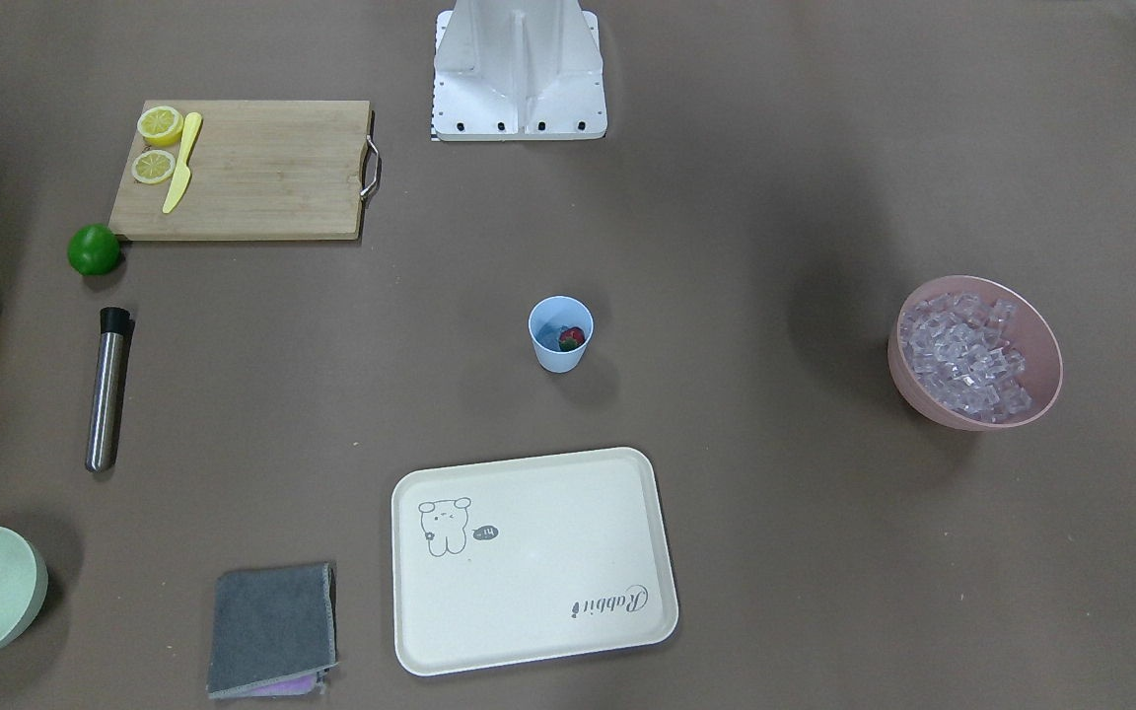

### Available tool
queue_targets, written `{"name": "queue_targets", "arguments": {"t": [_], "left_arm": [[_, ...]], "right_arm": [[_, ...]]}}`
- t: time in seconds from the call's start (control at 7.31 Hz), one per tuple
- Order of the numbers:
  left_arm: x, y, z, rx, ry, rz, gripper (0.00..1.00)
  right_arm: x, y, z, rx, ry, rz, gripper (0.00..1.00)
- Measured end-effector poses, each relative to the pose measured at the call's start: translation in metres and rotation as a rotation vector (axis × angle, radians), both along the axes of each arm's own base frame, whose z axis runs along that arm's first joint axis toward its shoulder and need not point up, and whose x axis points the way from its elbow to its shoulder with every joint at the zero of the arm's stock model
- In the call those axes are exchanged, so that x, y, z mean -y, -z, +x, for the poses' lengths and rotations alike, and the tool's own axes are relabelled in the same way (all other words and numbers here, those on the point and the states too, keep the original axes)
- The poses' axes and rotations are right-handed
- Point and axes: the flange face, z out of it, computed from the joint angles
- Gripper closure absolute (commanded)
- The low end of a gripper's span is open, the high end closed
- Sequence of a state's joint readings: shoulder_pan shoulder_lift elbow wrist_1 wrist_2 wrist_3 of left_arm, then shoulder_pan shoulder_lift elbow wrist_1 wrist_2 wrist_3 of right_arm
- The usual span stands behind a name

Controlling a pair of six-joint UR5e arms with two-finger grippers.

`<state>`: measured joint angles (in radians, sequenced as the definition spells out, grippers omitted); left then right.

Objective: Mash ice and strawberries in cup

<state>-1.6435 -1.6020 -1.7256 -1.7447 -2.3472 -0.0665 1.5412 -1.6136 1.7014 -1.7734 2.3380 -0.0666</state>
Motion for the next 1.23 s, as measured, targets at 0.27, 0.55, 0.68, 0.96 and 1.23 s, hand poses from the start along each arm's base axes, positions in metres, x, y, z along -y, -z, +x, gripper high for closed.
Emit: {"name": "queue_targets", "arguments": {"t": [0.27,0.55,0.68,0.96,1.23], "left_arm": [[-0.030,-0.036,-0.018,0.013,-0.020,-0.045,0.03],[-0.042,-0.057,-0.018,0.013,-0.025,-0.083,0.03],[-0.043,-0.063,-0.018,0.012,-0.024,-0.095,0.03],[-0.040,-0.067,-0.017,0.010,-0.026,-0.104,0.03],[-0.038,-0.067,-0.017,0.010,-0.027,-0.103,0.03]], "right_arm": [[-0.007,-0.005,0.006,0.002,-0.009,-0.009,0.00],[-0.011,-0.008,0.014,0.002,-0.025,-0.012,0.00],[-0.013,-0.009,0.016,0.003,-0.028,-0.013,0.00],[-0.017,-0.010,0.016,0.005,-0.032,-0.017,0.00],[-0.016,-0.009,0.017,0.004,-0.033,-0.016,0.00]]}}
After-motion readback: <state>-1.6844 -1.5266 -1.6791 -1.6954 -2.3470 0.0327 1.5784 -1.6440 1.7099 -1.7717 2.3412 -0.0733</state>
